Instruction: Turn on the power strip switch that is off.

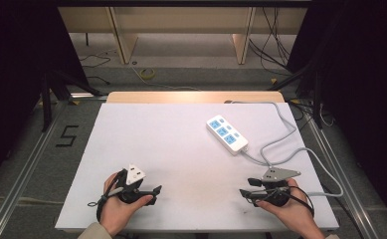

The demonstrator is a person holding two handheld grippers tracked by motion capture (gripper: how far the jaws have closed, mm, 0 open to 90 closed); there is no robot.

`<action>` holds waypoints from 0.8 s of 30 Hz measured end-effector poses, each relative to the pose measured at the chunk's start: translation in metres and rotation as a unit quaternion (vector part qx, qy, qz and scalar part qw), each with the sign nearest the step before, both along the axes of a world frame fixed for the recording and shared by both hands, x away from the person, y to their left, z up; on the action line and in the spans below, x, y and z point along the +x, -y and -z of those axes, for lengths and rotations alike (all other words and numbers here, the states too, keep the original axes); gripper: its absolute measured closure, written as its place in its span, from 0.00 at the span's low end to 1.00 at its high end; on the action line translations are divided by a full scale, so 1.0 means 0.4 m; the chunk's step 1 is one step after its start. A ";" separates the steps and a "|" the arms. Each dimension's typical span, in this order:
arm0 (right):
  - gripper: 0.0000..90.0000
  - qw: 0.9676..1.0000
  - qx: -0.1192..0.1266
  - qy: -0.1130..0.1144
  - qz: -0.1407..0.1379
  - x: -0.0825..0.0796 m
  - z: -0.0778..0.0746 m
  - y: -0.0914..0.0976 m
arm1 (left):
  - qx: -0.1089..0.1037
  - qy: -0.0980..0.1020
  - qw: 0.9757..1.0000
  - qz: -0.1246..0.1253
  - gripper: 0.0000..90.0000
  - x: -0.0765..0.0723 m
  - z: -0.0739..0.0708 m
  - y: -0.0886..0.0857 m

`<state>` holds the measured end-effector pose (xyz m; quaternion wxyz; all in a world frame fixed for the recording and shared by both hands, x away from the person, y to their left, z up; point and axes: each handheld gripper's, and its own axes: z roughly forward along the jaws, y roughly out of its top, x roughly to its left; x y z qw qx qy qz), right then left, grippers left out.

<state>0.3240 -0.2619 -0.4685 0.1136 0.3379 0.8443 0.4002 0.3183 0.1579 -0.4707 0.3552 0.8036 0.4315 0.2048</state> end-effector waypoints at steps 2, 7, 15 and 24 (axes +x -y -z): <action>0.57 1.000 -0.003 -0.001 0.001 0.000 0.000 0.000 | 0.006 0.003 1.000 -0.002 0.21 0.000 0.002 0.002; 0.71 1.000 -0.012 -0.007 0.001 -0.003 -0.006 -0.003 | 0.003 0.005 1.000 -0.002 0.23 -0.002 0.000 -0.001; 0.91 0.999 -0.031 -0.023 0.011 0.002 -0.019 -0.007 | 0.001 0.006 1.000 -0.004 0.24 0.000 -0.001 -0.003; 1.00 0.998 -0.046 -0.029 0.024 0.007 -0.034 -0.006 | 0.002 0.006 1.000 -0.006 0.24 -0.001 -0.002 0.000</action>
